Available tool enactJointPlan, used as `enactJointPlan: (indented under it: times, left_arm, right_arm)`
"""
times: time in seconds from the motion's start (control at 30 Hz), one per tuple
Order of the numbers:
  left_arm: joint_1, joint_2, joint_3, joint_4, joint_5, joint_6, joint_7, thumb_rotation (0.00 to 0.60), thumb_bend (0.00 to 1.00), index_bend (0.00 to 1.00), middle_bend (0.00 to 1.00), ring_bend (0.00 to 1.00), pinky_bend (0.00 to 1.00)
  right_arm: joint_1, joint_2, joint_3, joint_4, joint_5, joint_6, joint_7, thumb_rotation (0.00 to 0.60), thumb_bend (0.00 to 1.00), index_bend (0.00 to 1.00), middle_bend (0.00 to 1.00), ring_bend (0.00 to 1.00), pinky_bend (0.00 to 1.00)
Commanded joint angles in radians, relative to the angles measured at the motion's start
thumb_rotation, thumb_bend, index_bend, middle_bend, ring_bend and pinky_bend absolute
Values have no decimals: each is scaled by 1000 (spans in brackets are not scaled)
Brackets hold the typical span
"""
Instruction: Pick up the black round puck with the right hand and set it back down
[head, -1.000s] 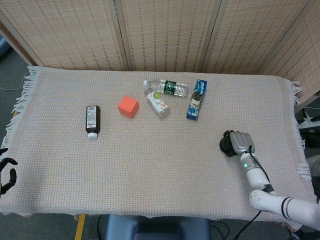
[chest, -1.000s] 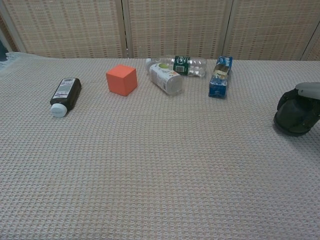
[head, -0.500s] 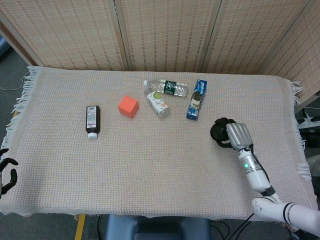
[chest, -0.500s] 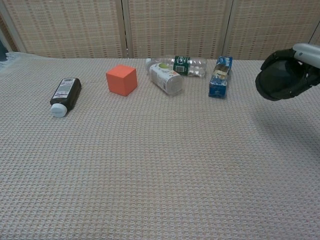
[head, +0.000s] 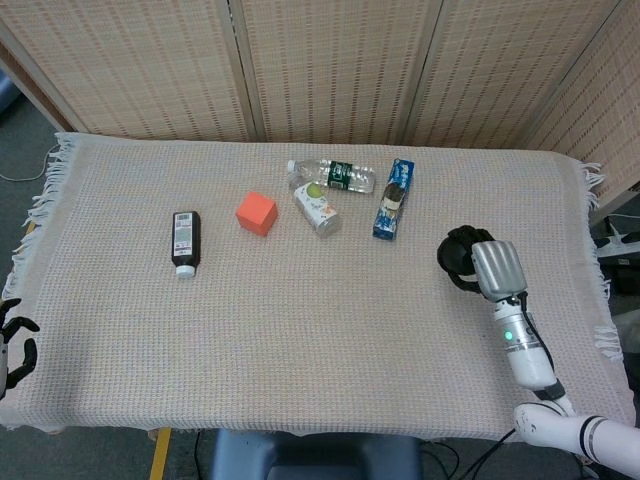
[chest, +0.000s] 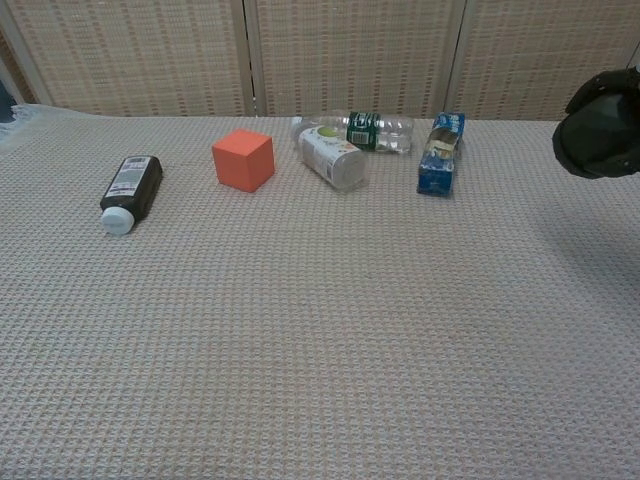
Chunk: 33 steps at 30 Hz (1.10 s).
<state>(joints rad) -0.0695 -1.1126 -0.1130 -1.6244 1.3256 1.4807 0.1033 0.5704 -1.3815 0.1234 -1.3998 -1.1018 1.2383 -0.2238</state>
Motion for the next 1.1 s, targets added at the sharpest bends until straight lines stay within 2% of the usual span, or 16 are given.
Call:
enactJointPlan:
  times: [0.03,0.13,0.23,0.33,0.37,0.47,0.57,0.7,0.9,0.93,0.97,1.1]
  left_arm:
    - [0,0,0,-1,0,0,1,600,545,463,169,89,276]
    - [0,1,1,-2,-1,-1,2,600,545,464,170,89,276]
    - [0,2,1,-3,-3,-3,0,600,544,463,170,89,276]
    - [0,3,2,-3,-2,-5,-2,600,545,463,170,89,276]
    - [0,3,2,-3,-1,-5,-3,600,545,463,170,89,276]
    - [-1,3,3,-4,-1,-6,-2,600,544,462,170,89,276]
    - [0,3,3,-5,-2,-6,-2,600,545,463,170,89,277]
    - [-1,4,3,-5,-4,-10,-4,600,546,463,170,90,277]
    - [-3,6,4,-7,-5,-17,-7,600,545,463,170,89,277]
    - [-3,7,4,-7,-5,-17,-7,600,545,463,170,89,277]
    - [-3,7,5,-7,-5,-17,-6,600,545,463,170,89,277]
    - [-2,8,4,-8,-6,-17,-9,600,546,464,170,90,277]
  right_arm:
    - [0,2,51,-77,307,81,-512,600,527,784,580,649,704]
    - [-3,-27,55,-36,252,97,-467,600,527,784,580,649,704]
    - [-15,-4,55,-59,166,14,-276,600,527,784,581,650,706]
    - [-23,64,47,-115,39,-126,14,600,527,783,581,650,705]
    - [-25,90,42,-130,-35,-174,157,600,527,782,581,649,703]
    - [-34,123,27,-128,-208,-216,473,600,527,780,582,638,691]
    - [-35,131,4,-88,-315,-206,619,600,526,780,582,634,690]
    - [-33,117,-14,-17,-389,-171,663,600,527,780,581,634,690]
    - [-30,109,-25,30,-401,-173,630,600,526,780,581,633,690]
    - [-29,113,-29,40,-383,-192,573,600,527,780,581,633,691]
    - [-29,122,-34,53,-333,-236,442,600,527,780,581,633,691]
    - [-29,151,-10,-27,-146,-308,207,600,526,780,581,634,702]
